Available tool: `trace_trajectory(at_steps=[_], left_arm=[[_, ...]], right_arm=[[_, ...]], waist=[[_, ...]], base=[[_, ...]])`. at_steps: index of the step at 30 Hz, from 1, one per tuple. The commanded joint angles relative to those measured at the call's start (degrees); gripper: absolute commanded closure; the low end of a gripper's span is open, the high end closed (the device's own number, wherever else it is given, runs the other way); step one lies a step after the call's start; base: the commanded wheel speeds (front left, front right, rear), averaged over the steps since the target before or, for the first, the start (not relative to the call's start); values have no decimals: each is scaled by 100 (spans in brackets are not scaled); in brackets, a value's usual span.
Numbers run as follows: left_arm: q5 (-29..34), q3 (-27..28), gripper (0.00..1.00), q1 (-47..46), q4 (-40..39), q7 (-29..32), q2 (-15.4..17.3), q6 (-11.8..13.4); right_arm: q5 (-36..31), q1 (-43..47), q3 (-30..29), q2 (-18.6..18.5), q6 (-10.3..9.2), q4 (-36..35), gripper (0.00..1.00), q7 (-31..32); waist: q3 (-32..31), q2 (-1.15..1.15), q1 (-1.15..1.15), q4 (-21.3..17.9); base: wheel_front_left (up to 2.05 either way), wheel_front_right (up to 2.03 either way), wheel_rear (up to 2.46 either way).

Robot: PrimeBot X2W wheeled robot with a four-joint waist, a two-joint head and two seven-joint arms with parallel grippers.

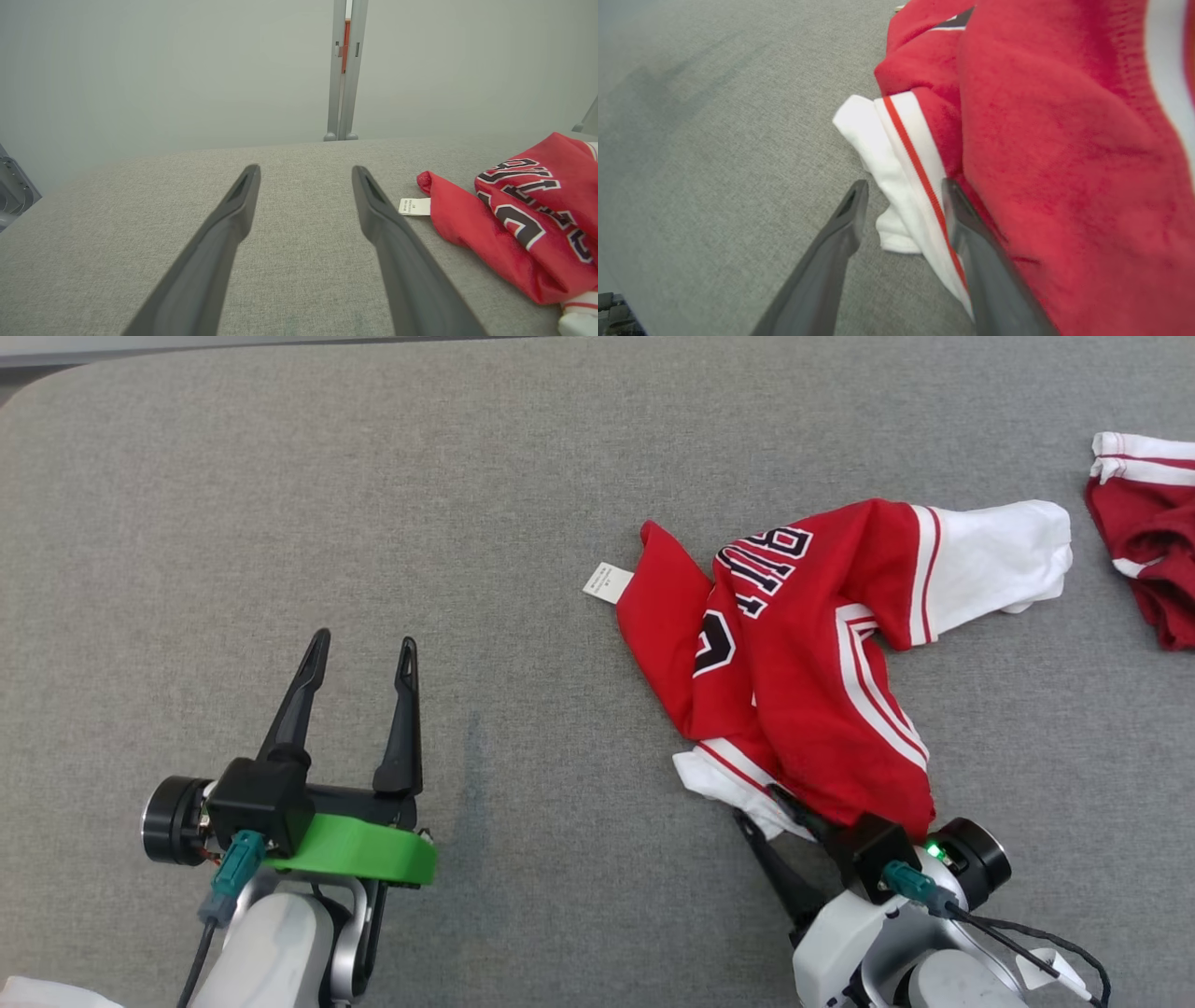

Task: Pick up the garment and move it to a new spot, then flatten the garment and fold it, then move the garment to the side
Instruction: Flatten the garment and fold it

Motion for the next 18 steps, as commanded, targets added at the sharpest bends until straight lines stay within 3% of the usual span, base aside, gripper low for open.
trace_trajectory(at_steps=[1, 11, 18], left_arm=[[19, 38, 0, -84, 6, -14, -1, -21], [105, 162, 0, -31, 15, -16, -41, -74], [187, 176, 0, -114, -44, -16, -76, -129]], right_arm=[[62, -77, -13, 17, 0, 75, 100, -21], [467, -363, -141, 62, 0, -626, 100, -631], [623, -949, -1058, -33, 0, -1050, 100, -732]], waist=[[55, 0, 0, 47], [-25, 0, 0, -52], [121, 0, 0, -61]], base=[[0, 0, 0], [0, 0, 0], [0, 0, 0]])
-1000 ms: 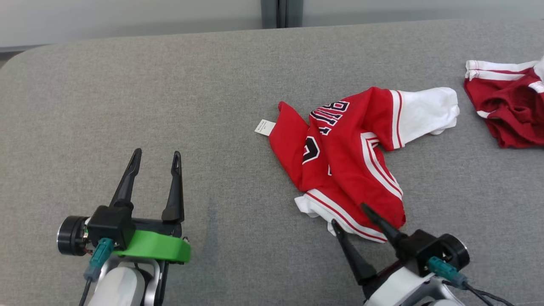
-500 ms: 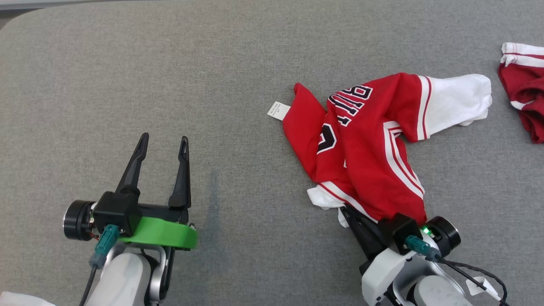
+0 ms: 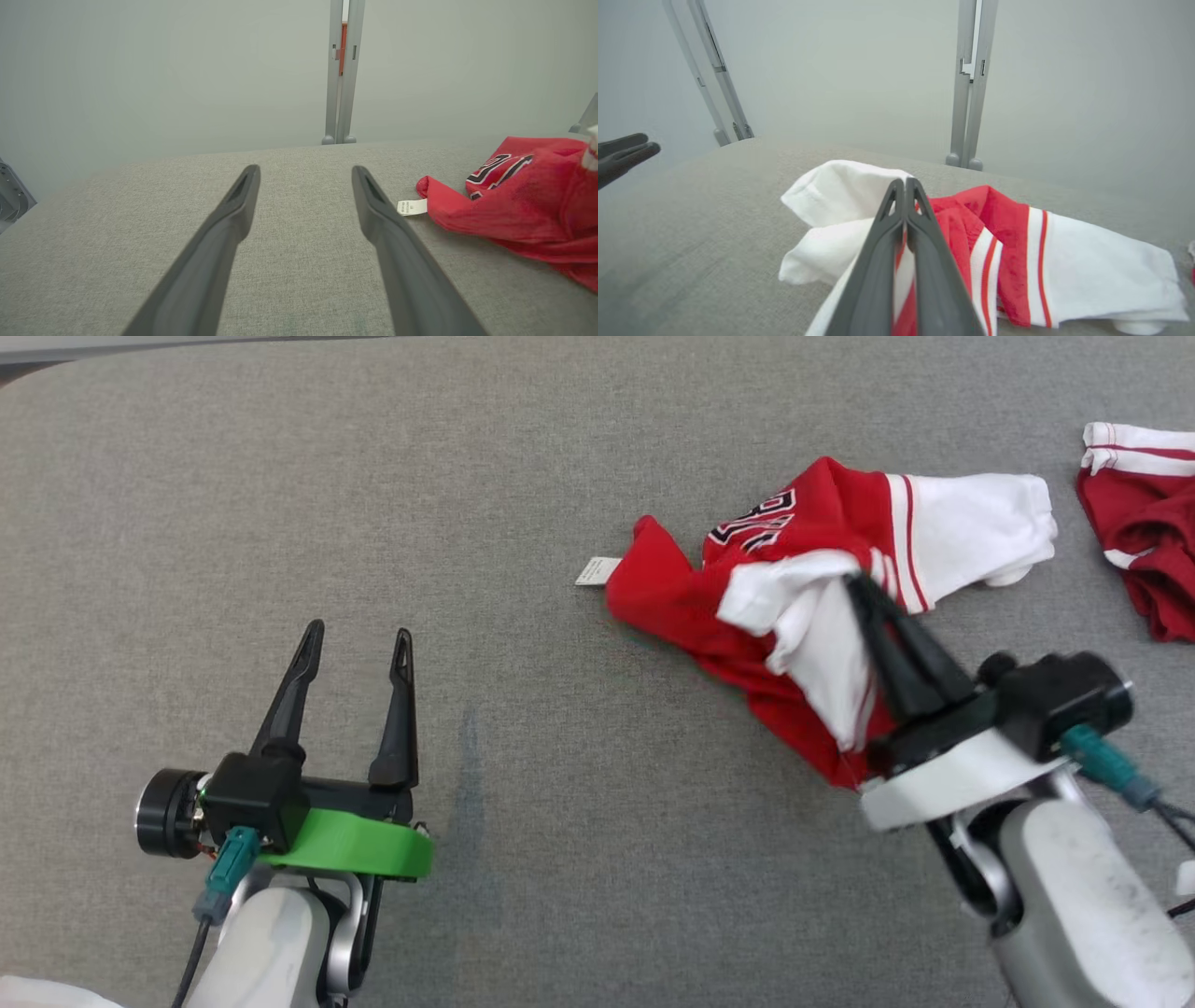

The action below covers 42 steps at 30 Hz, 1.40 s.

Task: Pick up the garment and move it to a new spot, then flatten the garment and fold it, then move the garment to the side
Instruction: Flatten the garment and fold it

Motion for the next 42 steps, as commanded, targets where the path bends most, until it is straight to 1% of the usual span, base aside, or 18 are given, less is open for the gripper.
trace_trajectory(at_steps=[1, 5, 9, 12, 13, 14, 15, 18, 22, 26, 29, 35, 42], left_arm=[[63, 16, 0, -117, -21, -14, -2, -19], [107, 11, 0, -163, -22, -14, -49, -48], [131, 15, 0, -255, -5, -14, -107, -81], [163, 13, 0, -285, 11, -15, -148, -121], [171, 24, 0, -288, 20, -14, -164, -116], [185, 36, 0, -289, 27, -14, -174, -116], [192, 48, 0, -282, 28, -14, -188, -120], [210, 91, 0, -228, 49, -15, -200, -129], [229, 174, 0, -133, 83, -15, -185, -110], [244, 258, 0, -37, 98, -15, -162, -86], [248, 307, 0, 65, 113, -15, -138, -66], [214, 363, 0, 295, 140, -15, -89, -59], [166, 359, 0, 452, 113, -8, -46, -29]], right_arm=[[42, -184, -254, -41, 0, 50, 100, -44], [173, -558, -1059, -85, 0, 458, 100, -112], [376, -829, -1602, -94, 0, 1098, 100, -190], [572, -945, -1883, -41, 0, 1547, 100, -269], [645, -982, -1951, -15, 0, 1674, 74, -318], [653, -997, -1996, -37, 0, 1757, 0, -354], [732, -1008, -2024, -18, 0, 1809, 0, -414], [606, -930, -2010, -67, 0, 1721, 0, -535], [283, -610, -1905, -85, 0, 1156, 0, -597], [-54, -59, -1676, -56, 0, 469, 0, -595], [-205, 440, -1559, 77, 0, 78, 0, -597], [-253, 1239, -1558, 406, 0, -388, 0, -496], [-280, 1645, -1568, 594, 0, -774, 0, -300]], waist=[[109, 0, 0, 28], [299, 0, 0, 115], [463, 0, 0, 206], [526, 0, 0, 260], [534, 0, 0, 267], [538, 0, 0, 268], [538, 0, 0, 267], [495, 0, 0, 244], [345, 0, 0, 180], [146, 0, 0, 128], [-29, 0, 0, 89], [-328, 0, 0, 12], [-449, 0, 0, -46]], base=[[0, 0, 0], [0, 0, 0], [0, 0, 0], [0, 0, 0], [0, 0, 0], [0, 0, 0], [0, 0, 0], [0, 0, 0], [0, 0, 0], [0, 0, 0], [0, 0, 0], [0, 0, 0], [0, 0, 0]])
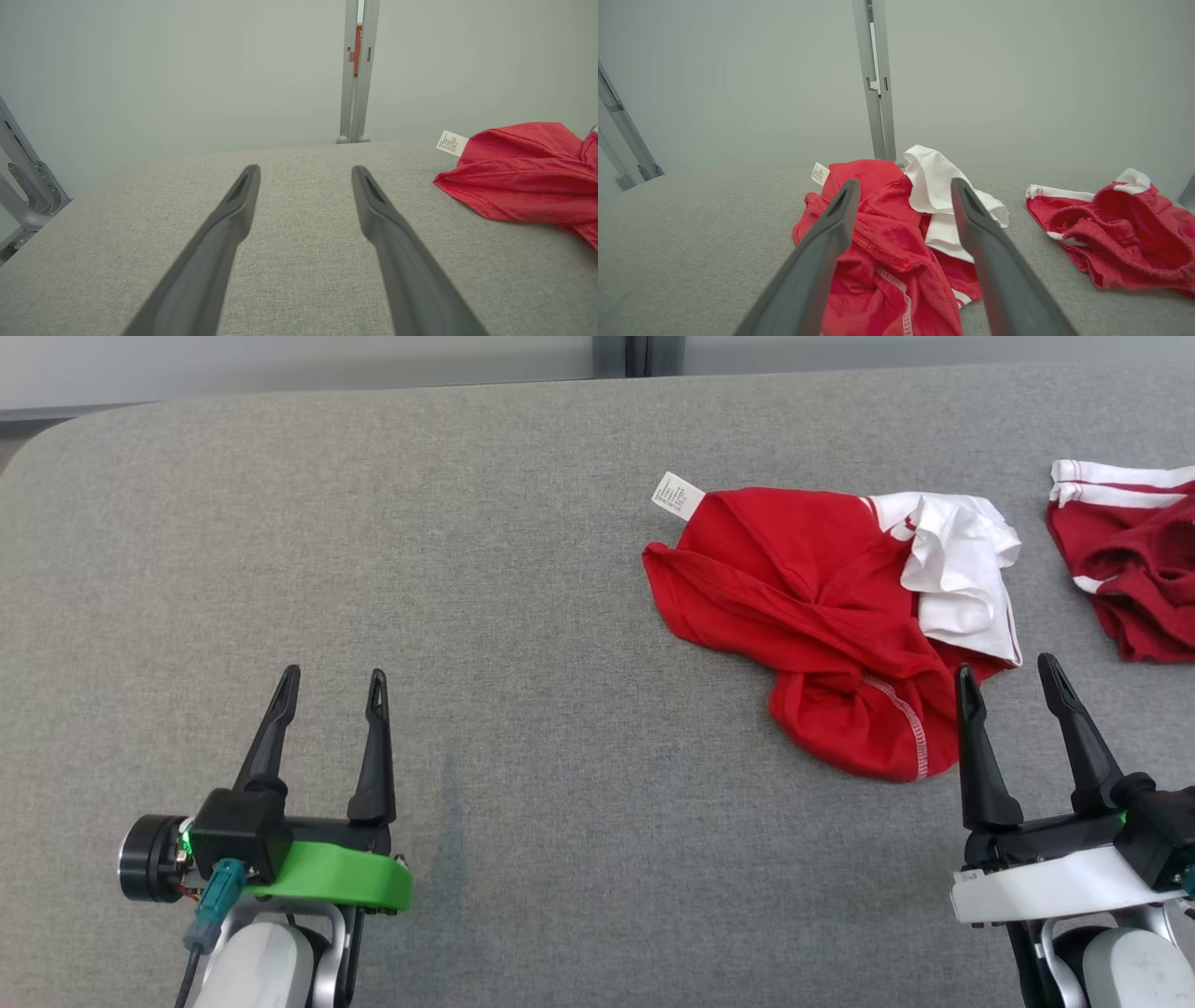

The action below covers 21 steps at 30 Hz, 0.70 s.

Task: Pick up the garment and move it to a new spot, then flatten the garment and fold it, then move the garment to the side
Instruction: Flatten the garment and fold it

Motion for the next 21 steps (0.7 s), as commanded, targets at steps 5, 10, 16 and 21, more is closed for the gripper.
trace_trajectory(at_steps=[5, 10, 16, 21], left_arm=[[-62, -29, 0, 83, -18, 18, 45, 38], [-50, -77, 0, 32, -55, 12, 42, 34], [65, -478, 0, -608, -263, 319, -100, -233], [178, -1061, 0, -1551, -221, 934, -366, -651]], right_arm=[[-14, 104, 9, 42, 0, -111, 0, 64], [12, 90, 13, 46, 0, -135, 0, 86], [18, 20, -21, 42, 0, -199, 0, 116], [41, -143, 37, 39, 0, -228, 0, 127]], waist=[[-65, 0, 0, -27], [-58, 0, 0, -21], [197, 0, 0, -39], [532, 0, 0, -222]], base=[[0, 0, 0], [0, 0, 0], [0, 0, 0], [0, 0, 0]])
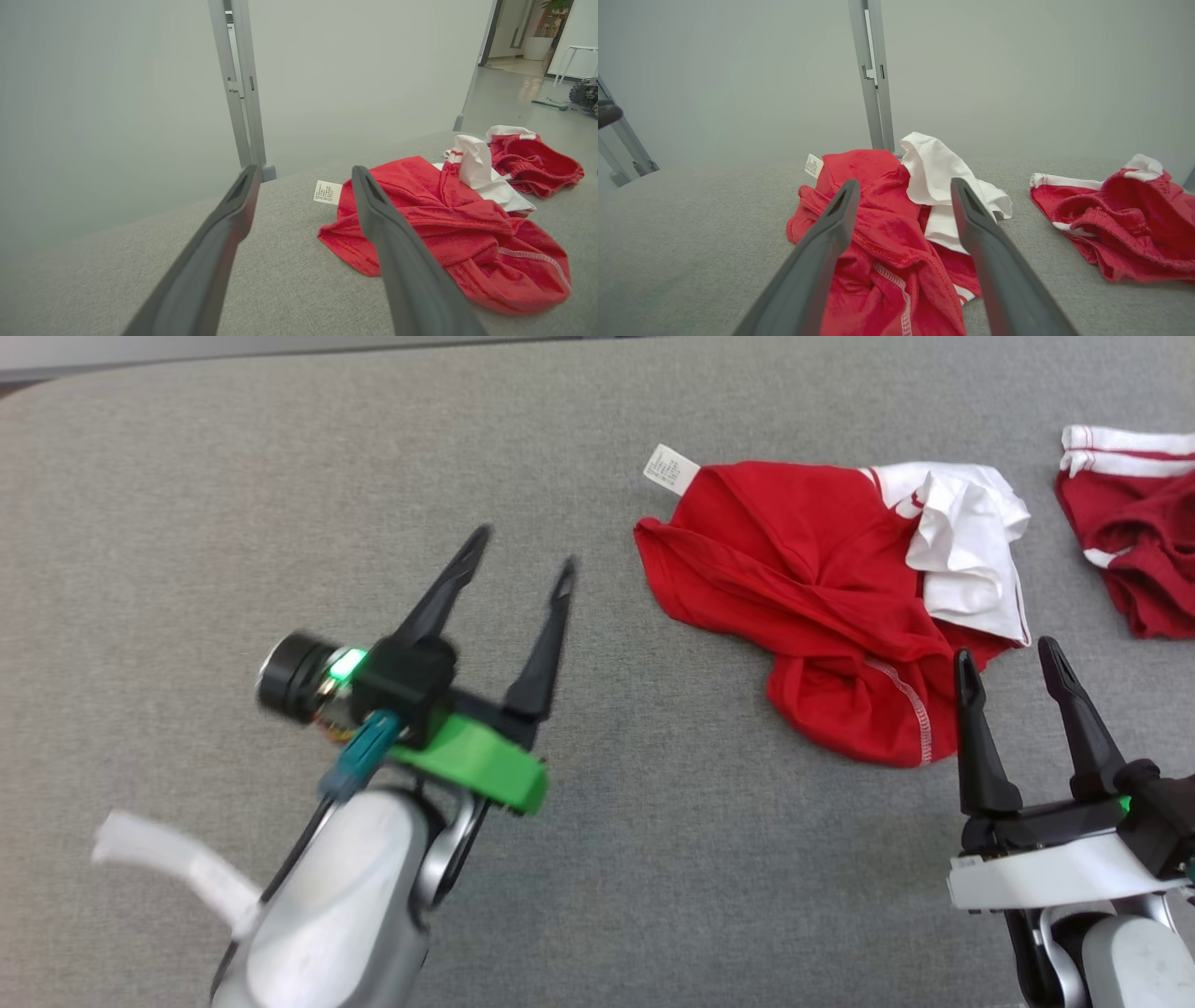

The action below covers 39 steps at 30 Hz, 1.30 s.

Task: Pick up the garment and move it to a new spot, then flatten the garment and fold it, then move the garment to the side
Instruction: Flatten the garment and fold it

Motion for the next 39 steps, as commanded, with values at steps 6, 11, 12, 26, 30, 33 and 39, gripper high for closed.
trace_trajectory(at_steps=[6, 11, 12, 26, 30, 33, 39], left_arm=[[37, -778, 0, -1140, 694, 865, -230, -428], [54, -1302, 0, -1783, 1414, 1182, -216, -549], [89, -1369, 0, -1875, 1516, 1135, -210, -560], [306, -2054, 100, -2617, 2612, 770, 21, -436], [322, -2013, 100, -2502, 2466, 472, 104, -307], [275, -1922, 100, -2293, 2202, 278, 241, -122], [64, -1503, 100, -1502, 1103, 122, 827, 400]], right_arm=[[103, -304, 161, 38, 0, 124, 0, -104], [174, -426, 243, 69, 0, 280, 0, -207], [180, -446, 242, 74, 0, 301, 0, -229], [343, -563, 264, 152, 0, 526, 0, -370], [364, -532, 195, 161, 0, 522, 0, -382], [373, -503, 149, 166, 0, 530, 0, -388], [395, -387, -3, 160, 0, 535, 0, -394]], waist=[[529, 0, 0, -569], [734, 0, 0, -859], [753, 0, 0, -887], [796, 0, 0, -921], [711, 0, 0, -793], [631, 0, 0, -726], [442, 0, 0, -504]], base=[[0, 0, 0], [0, 0, 0], [0, 0, 0], [0, 0, 0], [0, 0, 0], [0, 0, 0], [0, 0, 0]])
